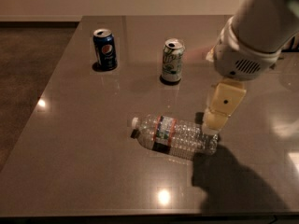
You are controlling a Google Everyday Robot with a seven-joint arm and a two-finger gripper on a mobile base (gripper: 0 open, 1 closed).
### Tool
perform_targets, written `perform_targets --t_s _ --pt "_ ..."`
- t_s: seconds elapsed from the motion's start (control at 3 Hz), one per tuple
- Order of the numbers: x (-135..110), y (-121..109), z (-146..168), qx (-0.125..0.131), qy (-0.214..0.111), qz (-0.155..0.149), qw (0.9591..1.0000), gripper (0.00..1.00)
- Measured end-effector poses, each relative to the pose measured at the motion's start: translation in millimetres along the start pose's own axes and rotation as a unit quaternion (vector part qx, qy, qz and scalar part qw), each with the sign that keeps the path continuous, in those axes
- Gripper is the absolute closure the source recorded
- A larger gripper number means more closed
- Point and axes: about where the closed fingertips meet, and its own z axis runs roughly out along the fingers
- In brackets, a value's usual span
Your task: Move water bottle near pepsi can
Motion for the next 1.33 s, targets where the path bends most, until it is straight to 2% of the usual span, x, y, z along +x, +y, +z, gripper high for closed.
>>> perform_targets --t_s 0.33,1.0,1.33 --pt "-15 17 25 -0.008 0.014 -0.016 0.9997 0.00" --pt "-25 51 74 -0.021 0.052 -0.028 0.9980 0.01" --pt "-24 55 90 -0.026 0.073 -0.022 0.9968 0.31"
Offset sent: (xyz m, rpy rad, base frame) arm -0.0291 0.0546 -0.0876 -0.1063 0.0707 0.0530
